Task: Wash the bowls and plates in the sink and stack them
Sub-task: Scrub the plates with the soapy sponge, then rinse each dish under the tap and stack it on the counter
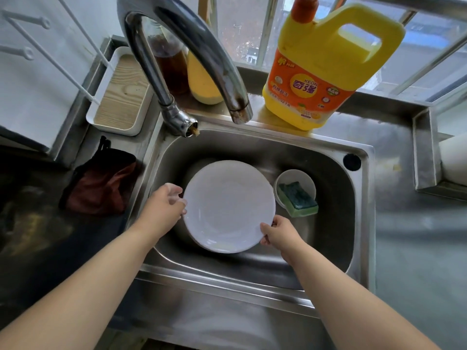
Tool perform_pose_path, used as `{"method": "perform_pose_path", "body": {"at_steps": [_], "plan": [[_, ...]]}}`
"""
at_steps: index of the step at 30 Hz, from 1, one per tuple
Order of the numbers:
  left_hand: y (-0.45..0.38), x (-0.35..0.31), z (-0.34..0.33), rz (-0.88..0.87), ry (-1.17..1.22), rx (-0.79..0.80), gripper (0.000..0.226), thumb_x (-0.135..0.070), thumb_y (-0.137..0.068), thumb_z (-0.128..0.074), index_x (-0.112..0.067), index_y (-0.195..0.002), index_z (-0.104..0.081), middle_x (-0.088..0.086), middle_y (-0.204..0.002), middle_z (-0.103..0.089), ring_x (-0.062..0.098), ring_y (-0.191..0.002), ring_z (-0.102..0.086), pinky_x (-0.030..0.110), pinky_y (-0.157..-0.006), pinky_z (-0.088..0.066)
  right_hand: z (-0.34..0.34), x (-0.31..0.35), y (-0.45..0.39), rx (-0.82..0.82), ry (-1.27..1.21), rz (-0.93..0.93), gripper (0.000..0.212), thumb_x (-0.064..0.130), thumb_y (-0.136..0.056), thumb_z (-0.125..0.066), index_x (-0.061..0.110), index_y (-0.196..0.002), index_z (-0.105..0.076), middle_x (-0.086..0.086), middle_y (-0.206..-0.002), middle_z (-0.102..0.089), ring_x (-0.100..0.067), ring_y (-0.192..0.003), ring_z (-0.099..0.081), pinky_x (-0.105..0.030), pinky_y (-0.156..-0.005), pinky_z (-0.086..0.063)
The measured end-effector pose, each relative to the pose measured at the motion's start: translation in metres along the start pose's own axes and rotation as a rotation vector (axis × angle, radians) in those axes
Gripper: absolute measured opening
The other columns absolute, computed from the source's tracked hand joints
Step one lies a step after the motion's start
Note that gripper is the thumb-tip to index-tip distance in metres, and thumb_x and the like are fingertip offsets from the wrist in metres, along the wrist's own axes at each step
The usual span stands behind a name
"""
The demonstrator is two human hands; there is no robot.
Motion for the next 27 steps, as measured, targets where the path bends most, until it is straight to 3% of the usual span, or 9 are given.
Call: {"method": "perform_pose_path", "body": {"at_steps": [8, 13, 17, 18, 20, 23, 25, 27], "plan": [[0.002, 0.006, 0.006, -0.002, 0.085, -0.017, 0.019, -0.001, -0.093, -0.05, -0.012, -0.108, -0.051, 0.01, -0.085, -0.065, 0.021, -0.076, -0.06, 0.039, -0.081, -0.05, -0.008, -0.008, -0.014, -0.022, 0.007, -0.041, 0.009, 0.007, -0.095, -0.048, 0.005, -0.102, -0.054, -0.014, -0.079, -0.059, -0.018, -0.055, -0.052, -0.022, -0.047, -0.041], [0.0, 0.005, 0.005, -0.007, 0.099, -0.004, 0.013, -0.001, -0.093, -0.052, -0.011, -0.099, -0.055, 0.007, -0.085, -0.064, 0.017, -0.068, -0.059, 0.029, -0.067, -0.048, -0.018, -0.015, -0.022, -0.014, 0.003, -0.065, 0.009, 0.007, -0.096, -0.05, 0.003, -0.101, -0.056, -0.008, -0.07, -0.056, -0.018, -0.052, -0.05, -0.023, -0.049, -0.042], [-0.002, 0.001, 0.007, -0.024, 0.094, 0.007, 0.016, -0.002, -0.091, -0.055, -0.018, -0.088, -0.058, 0.008, -0.078, -0.065, 0.016, -0.067, -0.059, 0.029, -0.067, -0.048, -0.014, -0.023, -0.022, -0.072, 0.074, -0.105, 0.015, 0.009, -0.095, -0.054, 0.003, -0.081, -0.056, -0.007, -0.063, -0.056, -0.016, -0.05, -0.052, -0.013, -0.039, -0.039], [-0.002, 0.0, 0.007, -0.026, 0.099, 0.011, 0.017, -0.002, -0.091, -0.055, -0.019, -0.087, -0.058, 0.009, -0.078, -0.065, 0.017, -0.067, -0.059, 0.03, -0.068, -0.048, -0.012, -0.026, -0.022, -0.084, 0.105, -0.125, 0.017, 0.013, -0.094, -0.057, 0.004, -0.08, -0.057, -0.009, -0.067, -0.059, -0.016, -0.052, -0.055, -0.013, -0.041, -0.042], [-0.002, -0.003, 0.007, -0.032, 0.102, 0.022, 0.017, -0.002, -0.091, -0.056, -0.018, -0.087, -0.059, 0.011, -0.078, -0.066, 0.017, -0.067, -0.06, 0.031, -0.069, -0.049, -0.009, -0.028, -0.021, -0.083, 0.26, -0.145, 0.022, 0.024, -0.091, -0.062, 0.007, -0.078, -0.058, -0.011, -0.08, -0.067, -0.021, -0.067, -0.061, -0.019, -0.062, -0.05], [-0.002, -0.007, 0.004, -0.027, 0.124, 0.042, 0.013, -0.003, -0.092, -0.055, -0.015, -0.09, -0.06, 0.014, -0.083, -0.067, 0.016, -0.068, -0.061, 0.03, -0.069, -0.05, -0.001, -0.014, -0.009, -0.112, 0.447, -0.113, 0.023, 0.03, -0.088, -0.064, 0.008, -0.095, -0.059, -0.01, -0.104, -0.064, -0.026, -0.1, -0.059, -0.026, -0.076, -0.042], [-0.004, -0.01, 0.002, -0.015, 0.147, 0.051, 0.011, -0.003, -0.092, -0.055, -0.012, -0.093, -0.06, 0.011, -0.082, -0.066, 0.016, -0.067, -0.061, 0.029, -0.068, -0.05, 0.012, 0.009, 0.005, -0.214, 0.442, 0.01, 0.028, 0.029, -0.088, -0.063, 0.009, -0.108, -0.058, -0.007, -0.109, -0.062, -0.025, -0.101, -0.057, -0.026, -0.077, -0.041], [-0.006, -0.013, -0.003, -0.011, 0.152, 0.068, 0.011, -0.003, -0.092, -0.055, -0.013, -0.093, -0.06, 0.009, -0.081, -0.066, 0.017, -0.069, -0.063, 0.029, -0.068, -0.051, 0.038, 0.043, 0.027, -0.419, 0.525, 0.224, 0.027, 0.029, -0.088, -0.063, 0.013, -0.108, -0.057, -0.005, -0.108, -0.059, -0.023, -0.099, -0.054, -0.032, -0.08, -0.044]]}}
Point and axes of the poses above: each hand's wrist, its own y-axis away from the middle knuckle, its own z-axis out of the back of the hand, x = y × z, the point moved 10 cm from there along -y, towards the middle knuckle
